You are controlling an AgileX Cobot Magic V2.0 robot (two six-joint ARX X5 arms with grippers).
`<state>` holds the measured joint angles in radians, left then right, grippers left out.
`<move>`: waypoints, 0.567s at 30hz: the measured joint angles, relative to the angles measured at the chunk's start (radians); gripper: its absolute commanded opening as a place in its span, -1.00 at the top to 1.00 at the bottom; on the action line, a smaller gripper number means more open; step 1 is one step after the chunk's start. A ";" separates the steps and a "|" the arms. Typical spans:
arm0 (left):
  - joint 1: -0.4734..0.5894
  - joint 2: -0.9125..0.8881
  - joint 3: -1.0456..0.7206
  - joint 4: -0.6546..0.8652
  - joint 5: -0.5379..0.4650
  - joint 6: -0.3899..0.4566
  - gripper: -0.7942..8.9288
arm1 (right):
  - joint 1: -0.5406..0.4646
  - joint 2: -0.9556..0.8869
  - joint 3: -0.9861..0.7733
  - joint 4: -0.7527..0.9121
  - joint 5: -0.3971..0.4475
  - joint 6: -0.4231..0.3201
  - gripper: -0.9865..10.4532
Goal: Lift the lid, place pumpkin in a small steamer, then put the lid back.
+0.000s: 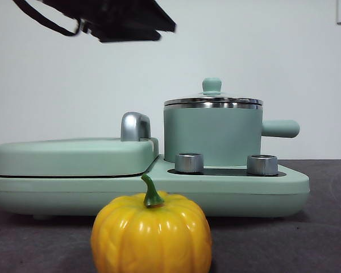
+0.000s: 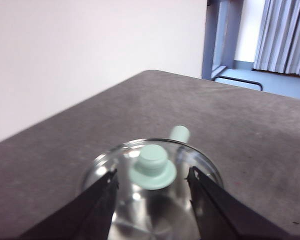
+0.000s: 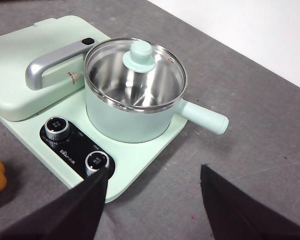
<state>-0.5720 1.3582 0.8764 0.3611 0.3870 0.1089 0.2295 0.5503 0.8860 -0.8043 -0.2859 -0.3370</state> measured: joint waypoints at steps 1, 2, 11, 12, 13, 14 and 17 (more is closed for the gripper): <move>-0.012 0.017 0.005 0.011 -0.008 -0.005 0.37 | 0.000 0.000 0.000 0.000 0.000 0.002 0.31; -0.024 0.034 0.014 0.011 -0.021 -0.007 0.37 | 0.000 0.000 0.000 0.000 0.000 0.002 0.31; -0.085 0.198 0.169 0.018 -0.050 -0.018 0.37 | 0.000 0.000 0.000 0.001 0.000 0.002 0.31; -0.085 0.215 0.184 0.018 -0.050 -0.019 0.37 | 0.000 0.000 0.000 0.001 0.000 0.002 0.31; -0.086 0.236 0.201 0.018 -0.050 -0.019 0.37 | 0.000 0.000 0.000 0.001 0.000 0.002 0.31; -0.086 0.256 0.217 0.017 -0.050 -0.020 0.37 | 0.000 0.000 0.000 0.001 0.000 0.002 0.31; -0.086 0.308 0.258 0.013 -0.051 -0.019 0.37 | 0.000 0.000 0.000 0.001 0.000 0.002 0.31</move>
<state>-0.6582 1.6661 1.1347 0.3744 0.3363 0.0895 0.2295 0.5503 0.8860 -0.8036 -0.2859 -0.3347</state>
